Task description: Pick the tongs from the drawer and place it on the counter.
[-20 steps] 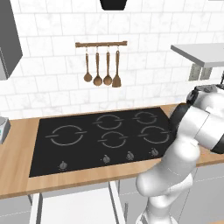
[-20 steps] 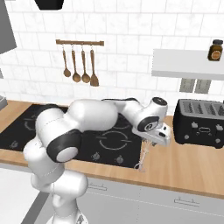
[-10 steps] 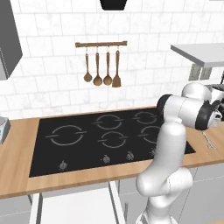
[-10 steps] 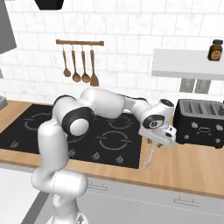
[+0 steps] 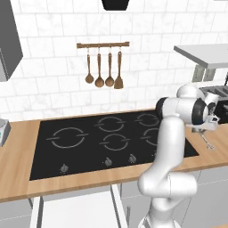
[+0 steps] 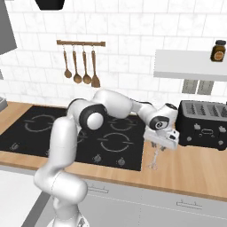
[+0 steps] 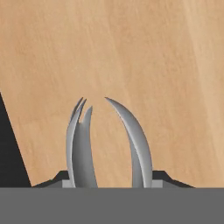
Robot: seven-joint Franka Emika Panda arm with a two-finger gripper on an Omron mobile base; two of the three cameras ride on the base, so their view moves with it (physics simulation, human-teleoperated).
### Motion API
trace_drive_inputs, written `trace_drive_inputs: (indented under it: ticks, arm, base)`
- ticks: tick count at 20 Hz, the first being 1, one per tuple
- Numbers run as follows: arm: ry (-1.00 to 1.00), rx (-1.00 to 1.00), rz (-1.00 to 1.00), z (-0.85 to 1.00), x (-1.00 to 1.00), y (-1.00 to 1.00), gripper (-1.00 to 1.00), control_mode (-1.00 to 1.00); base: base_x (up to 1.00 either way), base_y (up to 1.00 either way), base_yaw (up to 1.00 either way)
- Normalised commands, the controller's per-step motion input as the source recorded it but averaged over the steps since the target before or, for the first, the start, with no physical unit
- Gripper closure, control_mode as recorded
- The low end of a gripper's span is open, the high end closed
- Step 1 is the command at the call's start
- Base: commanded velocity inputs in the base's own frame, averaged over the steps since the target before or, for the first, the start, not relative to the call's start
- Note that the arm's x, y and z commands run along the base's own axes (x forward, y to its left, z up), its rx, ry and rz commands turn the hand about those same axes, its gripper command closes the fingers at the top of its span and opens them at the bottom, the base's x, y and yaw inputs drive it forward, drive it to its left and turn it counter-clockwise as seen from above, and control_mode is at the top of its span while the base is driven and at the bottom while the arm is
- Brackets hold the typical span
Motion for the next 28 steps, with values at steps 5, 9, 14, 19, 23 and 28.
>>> trace_drive_inputs:
  ticks: [5, 9, 14, 19, 23, 28]
  arm:
    - [0.00, -0.01, 0.00, -0.45, 0.11, 0.01, 1.00, -1.00]
    - [0.00, -0.02, 0.00, -0.47, 0.01, 0.02, 1.00, -1.00]
    - [0.00, 0.00, 0.00, -0.16, 0.03, 0.02, -1.00, -1.00]
    - [0.00, 0.00, 0.00, 0.00, 0.00, 0.00, -1.00, -1.00]
    - [0.00, 0.00, 0.00, 0.29, 0.00, 0.07, -1.00, -1.00]
    - [0.00, -0.03, -0.05, 0.72, -0.32, 0.23, -1.00, -1.00]
  base:
    - [0.00, 0.00, 0.00]
    - [0.00, 0.00, 0.00]
    - [0.00, 0.00, 0.00]
    - [0.00, 0.00, 0.00]
    - [0.00, 0.00, 0.00]
    - [0.00, 0.00, 0.00]
